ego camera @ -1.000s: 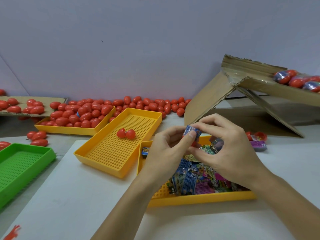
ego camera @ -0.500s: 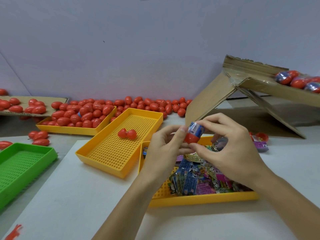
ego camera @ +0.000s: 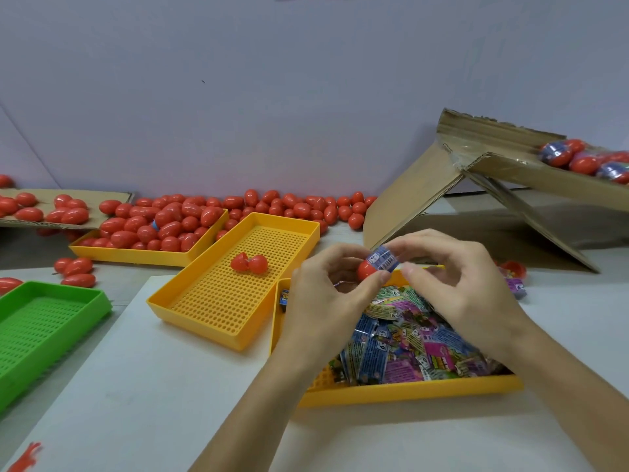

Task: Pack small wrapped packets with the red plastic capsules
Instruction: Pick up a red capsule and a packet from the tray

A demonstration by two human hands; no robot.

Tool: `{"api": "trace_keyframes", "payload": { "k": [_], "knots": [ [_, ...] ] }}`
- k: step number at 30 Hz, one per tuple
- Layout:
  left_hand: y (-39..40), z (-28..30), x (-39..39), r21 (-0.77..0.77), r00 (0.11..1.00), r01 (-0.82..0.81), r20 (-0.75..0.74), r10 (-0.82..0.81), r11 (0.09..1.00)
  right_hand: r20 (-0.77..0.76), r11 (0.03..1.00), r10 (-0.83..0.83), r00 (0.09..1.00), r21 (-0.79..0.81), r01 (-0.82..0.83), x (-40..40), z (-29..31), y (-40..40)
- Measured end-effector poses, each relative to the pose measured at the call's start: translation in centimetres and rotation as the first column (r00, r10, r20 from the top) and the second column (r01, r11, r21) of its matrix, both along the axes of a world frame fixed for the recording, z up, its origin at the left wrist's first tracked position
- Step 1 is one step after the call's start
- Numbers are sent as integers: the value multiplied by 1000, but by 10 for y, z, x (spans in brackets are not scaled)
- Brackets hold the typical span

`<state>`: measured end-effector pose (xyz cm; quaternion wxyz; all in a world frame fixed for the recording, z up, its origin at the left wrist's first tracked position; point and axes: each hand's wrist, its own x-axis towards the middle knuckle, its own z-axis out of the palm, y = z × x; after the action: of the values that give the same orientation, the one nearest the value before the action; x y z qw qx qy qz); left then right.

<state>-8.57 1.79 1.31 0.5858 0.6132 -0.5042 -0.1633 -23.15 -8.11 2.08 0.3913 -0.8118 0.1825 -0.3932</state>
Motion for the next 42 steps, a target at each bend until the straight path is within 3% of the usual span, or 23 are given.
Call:
{"api": "trace_keyframes", "payload": {
  "k": [6, 12, 23, 33, 37, 42],
  "knots": [
    [2, 1, -4, 25, 987, -14, 160, 10, 1000, -21, 991, -107, 994, 78, 109, 4, 0, 0],
    [3, 3, -4, 16, 961, -52, 271, 46, 999, -29, 964, -75, 997, 253, 80, 5, 0, 1],
    [4, 3, -5, 15, 931, -90, 356, 79, 996, -94, 980, -73, 993, 179, 89, 5, -2, 0],
    [2, 1, -5, 14, 954, -55, 295, 48, 998, -45, 993, -87, 995, 76, 90, 7, 0, 3],
    [0, 1, -2, -12, 991, -62, 120, 63, 998, 4, 996, -54, 999, 72, 53, 5, -3, 2],
    [0, 2, 1, -2, 995, -3, -101, 2, 1000, -59, 978, -96, 994, -189, 84, 7, -9, 6]
  ]
}}
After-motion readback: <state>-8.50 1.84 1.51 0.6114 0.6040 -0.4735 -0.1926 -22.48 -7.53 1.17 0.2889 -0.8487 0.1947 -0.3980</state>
